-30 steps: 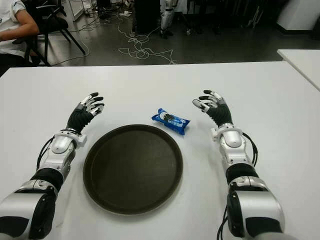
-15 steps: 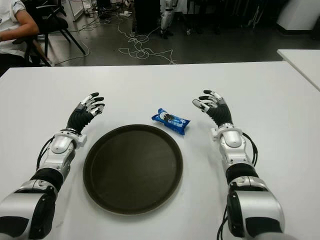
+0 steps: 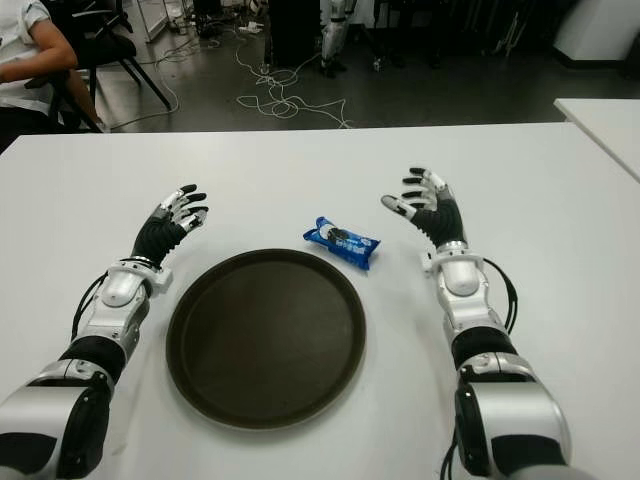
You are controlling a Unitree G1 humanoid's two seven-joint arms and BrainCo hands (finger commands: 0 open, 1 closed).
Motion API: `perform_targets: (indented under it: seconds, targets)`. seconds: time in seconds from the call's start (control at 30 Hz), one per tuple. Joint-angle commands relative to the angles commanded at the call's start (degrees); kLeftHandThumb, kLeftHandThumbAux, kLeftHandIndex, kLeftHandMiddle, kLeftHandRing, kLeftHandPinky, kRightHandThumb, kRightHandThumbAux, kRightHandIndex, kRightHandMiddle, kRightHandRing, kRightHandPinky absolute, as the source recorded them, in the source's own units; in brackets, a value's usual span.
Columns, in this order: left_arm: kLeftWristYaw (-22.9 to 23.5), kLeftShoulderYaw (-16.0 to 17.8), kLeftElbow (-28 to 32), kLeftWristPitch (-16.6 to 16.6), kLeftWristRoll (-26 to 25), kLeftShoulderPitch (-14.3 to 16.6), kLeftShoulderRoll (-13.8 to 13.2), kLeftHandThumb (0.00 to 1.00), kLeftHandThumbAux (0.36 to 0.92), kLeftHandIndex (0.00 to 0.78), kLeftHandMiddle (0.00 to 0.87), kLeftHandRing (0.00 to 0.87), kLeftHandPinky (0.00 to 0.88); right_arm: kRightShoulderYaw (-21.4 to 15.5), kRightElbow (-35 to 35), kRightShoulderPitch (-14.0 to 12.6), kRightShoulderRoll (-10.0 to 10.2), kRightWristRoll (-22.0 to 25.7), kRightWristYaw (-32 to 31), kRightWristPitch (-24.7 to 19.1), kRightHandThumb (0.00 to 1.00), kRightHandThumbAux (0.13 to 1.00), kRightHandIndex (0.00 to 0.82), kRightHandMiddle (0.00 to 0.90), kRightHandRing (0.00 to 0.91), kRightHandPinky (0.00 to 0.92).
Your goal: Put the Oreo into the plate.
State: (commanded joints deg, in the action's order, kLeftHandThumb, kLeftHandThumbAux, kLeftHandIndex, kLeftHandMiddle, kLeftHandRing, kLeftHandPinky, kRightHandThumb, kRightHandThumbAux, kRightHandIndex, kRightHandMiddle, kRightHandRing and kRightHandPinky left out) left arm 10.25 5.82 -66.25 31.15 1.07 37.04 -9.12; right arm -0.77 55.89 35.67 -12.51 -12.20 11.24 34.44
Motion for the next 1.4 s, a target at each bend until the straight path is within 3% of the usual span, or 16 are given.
perform_targets:
  seconds: [0.1,0.13,0.3,0.4,0.47,0.67,0.87,1.07,1.4]
  targets:
    - [0.2,0.1,0.0,0.0,-0.2,0.0,-0.1,0.083,0.607,0.092,0.172,0.173,0.202,1.9,-3.8,-0.2,-1.0,-3.4,2.1,-0.6,0.041,0.677,0.185,0.256,0.274,0.286]
    - [0.1,0.1,0.0,0.0,-0.1,0.0,-0.1,0.086,0.608,0.092,0.172,0.173,0.203,3.4,-5.8,-0.3,-2.2,-6.3,2.9,-1.7,0.035,0.682,0.18,0.25,0.268,0.281]
    - [-0.3,0.0,-0.1,-0.1,0.0,0.0,-0.1,0.092,0.611,0.098,0.183,0.179,0.21,6.9,-11.4,-0.5,-4.7,-13.2,4.0,-6.6,0.005,0.624,0.117,0.188,0.19,0.156]
    - [-0.3,0.1,0.0,-0.1,-0.1,0.0,-0.2,0.092,0.615,0.099,0.182,0.177,0.206,11.8,-21.4,0.5,-5.6,-22.2,1.6,-15.8,0.001,0.568,0.07,0.134,0.12,0.067]
    - [-0.2,0.1,0.0,-0.1,-0.2,-0.1,-0.2,0.091,0.617,0.097,0.18,0.175,0.204,13.7,-25.4,1.2,-5.5,-25.1,-0.1,-19.6,0.0,0.531,0.042,0.101,0.08,0.034]
    - [-0.1,0.2,0.2,-0.1,-0.3,-0.1,-0.3,0.081,0.611,0.095,0.178,0.173,0.204,16.7,-30.6,2.6,-6.3,-28.5,-4.5,-24.5,0.0,0.464,0.004,0.051,0.026,0.02]
    - [-0.4,-0.1,0.4,-0.5,0.1,-0.2,-0.5,0.075,0.611,0.107,0.183,0.175,0.202,19.6,-32.6,2.9,-6.6,-31.5,-7.6,-28.8,0.0,0.509,0.01,0.033,0.021,0.029]
    - [0.0,0.1,0.5,-0.8,-0.4,-0.2,-0.4,0.088,0.618,0.108,0.185,0.179,0.204,21.7,-32.7,4.0,-5.5,-33.3,-9.8,-33.0,0.0,0.568,0.021,0.026,0.024,0.036]
    - [-0.4,-0.1,0.8,-0.5,-0.1,-0.4,-0.3,0.082,0.616,0.115,0.19,0.178,0.2,24.7,-34.9,3.3,-2.9,-36.0,-15.6,-44.5,0.0,0.61,0.041,0.046,0.05,0.05]
